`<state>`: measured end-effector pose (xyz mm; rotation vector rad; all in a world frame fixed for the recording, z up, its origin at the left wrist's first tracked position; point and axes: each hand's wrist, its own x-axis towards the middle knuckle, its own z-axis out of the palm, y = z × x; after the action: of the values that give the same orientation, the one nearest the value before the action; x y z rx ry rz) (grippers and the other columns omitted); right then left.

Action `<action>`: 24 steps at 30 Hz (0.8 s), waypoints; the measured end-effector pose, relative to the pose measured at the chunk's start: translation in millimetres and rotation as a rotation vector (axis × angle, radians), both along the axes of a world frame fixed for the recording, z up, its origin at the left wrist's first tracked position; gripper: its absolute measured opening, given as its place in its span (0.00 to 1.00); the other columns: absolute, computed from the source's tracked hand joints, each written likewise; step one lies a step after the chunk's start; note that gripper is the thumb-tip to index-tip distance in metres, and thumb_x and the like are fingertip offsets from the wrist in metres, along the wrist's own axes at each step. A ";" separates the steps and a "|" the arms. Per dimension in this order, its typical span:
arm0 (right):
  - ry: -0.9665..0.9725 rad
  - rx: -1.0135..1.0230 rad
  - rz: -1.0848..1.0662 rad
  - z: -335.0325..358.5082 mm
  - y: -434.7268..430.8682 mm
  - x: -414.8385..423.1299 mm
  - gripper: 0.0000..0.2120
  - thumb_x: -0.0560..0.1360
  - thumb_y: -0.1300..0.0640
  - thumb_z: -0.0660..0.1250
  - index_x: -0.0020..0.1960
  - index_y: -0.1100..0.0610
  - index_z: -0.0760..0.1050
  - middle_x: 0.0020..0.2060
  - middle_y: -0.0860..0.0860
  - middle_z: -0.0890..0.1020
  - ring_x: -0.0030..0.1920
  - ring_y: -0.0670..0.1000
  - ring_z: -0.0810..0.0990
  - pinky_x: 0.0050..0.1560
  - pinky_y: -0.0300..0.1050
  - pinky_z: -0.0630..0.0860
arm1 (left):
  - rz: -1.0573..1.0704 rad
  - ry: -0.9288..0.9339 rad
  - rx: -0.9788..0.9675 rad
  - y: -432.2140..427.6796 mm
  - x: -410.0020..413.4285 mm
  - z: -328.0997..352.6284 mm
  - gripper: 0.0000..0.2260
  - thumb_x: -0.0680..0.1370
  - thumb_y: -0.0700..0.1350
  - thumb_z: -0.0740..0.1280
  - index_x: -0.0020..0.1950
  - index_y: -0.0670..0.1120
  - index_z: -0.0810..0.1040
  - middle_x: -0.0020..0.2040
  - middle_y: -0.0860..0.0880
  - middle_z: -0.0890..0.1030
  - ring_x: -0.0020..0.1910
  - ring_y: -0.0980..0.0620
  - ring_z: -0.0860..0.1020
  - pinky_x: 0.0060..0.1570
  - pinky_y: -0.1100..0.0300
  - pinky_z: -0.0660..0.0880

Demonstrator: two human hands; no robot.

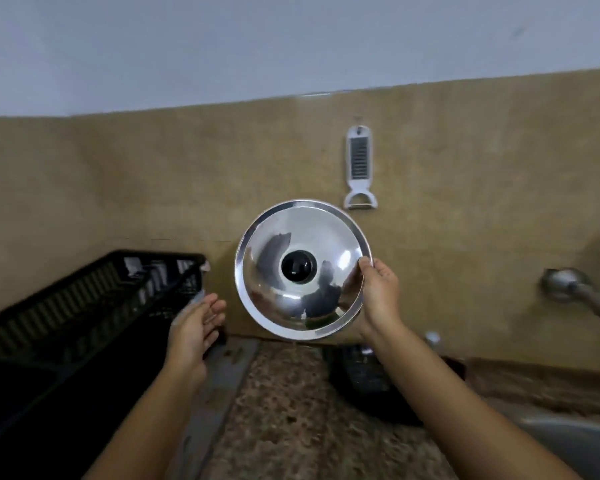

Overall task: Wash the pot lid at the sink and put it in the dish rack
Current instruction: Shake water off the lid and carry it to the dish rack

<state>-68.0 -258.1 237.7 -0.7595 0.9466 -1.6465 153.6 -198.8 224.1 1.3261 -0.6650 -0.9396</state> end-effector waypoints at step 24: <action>0.373 -0.251 0.193 7.7 -182.5 351.8 0.13 0.78 0.61 0.57 0.39 0.48 0.72 0.32 0.47 0.73 0.34 0.50 0.71 0.37 0.46 0.69 | 0.236 -0.247 0.057 -44.1 223.8 20.1 0.08 0.80 0.44 0.58 0.55 0.47 0.75 0.49 0.49 0.79 0.42 0.55 0.74 0.35 0.63 0.66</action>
<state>283.8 -440.6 245.4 -1.3215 0.8963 -1.4957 377.4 -242.9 244.2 1.5500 -0.6553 -0.6134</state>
